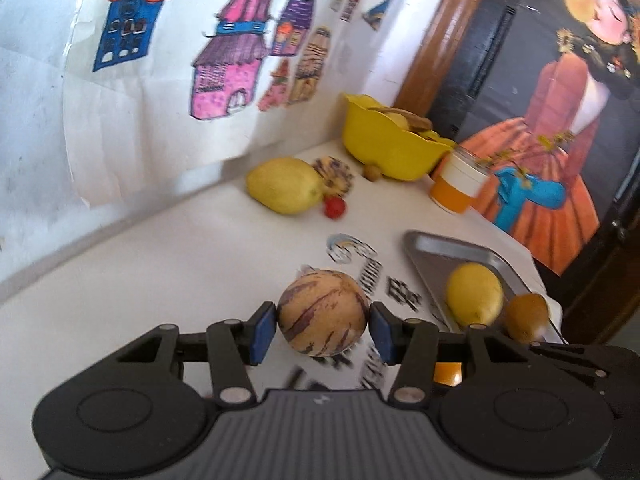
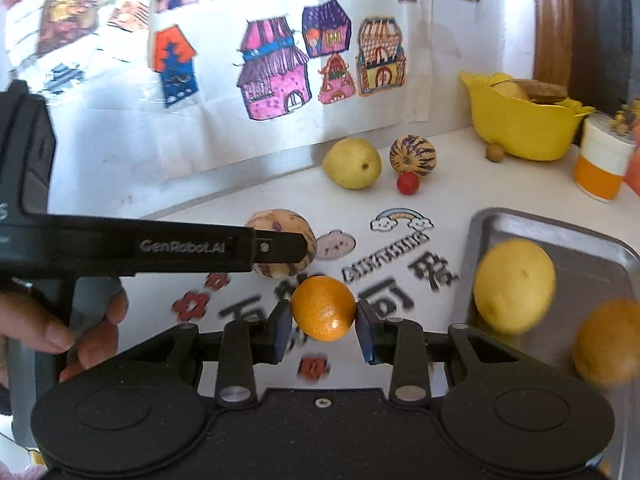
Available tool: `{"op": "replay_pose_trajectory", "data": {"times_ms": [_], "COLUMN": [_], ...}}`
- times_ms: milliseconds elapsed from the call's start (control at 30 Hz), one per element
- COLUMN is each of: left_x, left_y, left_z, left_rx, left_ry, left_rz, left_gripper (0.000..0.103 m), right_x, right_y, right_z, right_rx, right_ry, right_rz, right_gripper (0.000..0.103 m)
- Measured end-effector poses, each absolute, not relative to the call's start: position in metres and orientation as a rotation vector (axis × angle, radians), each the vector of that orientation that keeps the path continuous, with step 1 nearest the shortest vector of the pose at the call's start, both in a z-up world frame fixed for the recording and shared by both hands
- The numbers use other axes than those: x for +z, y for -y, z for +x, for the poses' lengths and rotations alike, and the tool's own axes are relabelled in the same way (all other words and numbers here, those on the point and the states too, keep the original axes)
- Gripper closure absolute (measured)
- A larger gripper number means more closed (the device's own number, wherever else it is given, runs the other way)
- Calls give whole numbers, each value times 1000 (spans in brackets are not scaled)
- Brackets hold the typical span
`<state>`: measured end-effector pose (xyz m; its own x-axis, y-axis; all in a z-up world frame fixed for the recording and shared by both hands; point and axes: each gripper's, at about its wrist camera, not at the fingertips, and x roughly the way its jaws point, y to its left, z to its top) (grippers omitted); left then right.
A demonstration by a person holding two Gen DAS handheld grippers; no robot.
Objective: Organize fruits
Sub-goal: 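Carry the melon and tangerine onto the tray and open both grippers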
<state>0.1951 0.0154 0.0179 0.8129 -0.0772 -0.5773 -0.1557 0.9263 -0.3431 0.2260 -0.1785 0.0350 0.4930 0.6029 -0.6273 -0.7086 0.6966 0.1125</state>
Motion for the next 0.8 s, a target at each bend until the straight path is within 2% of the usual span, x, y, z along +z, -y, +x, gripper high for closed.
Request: {"op": "replay_pose_trajectory", "data": {"times_ms": [400, 800], "left_x": [26, 23], "left_y": [46, 113], "left_z": [175, 172], "left_rx": [-87, -186], "left_ry": [-611, -634], "left_rz": [-410, -349], "left_gripper": [49, 49], "right_x": [42, 25], "right_y": [263, 318], "right_z": [163, 152], "right_rx": [583, 367], "right_ry": [-606, -593], "right_rz": [-56, -2], "right_gripper": [66, 67]}}
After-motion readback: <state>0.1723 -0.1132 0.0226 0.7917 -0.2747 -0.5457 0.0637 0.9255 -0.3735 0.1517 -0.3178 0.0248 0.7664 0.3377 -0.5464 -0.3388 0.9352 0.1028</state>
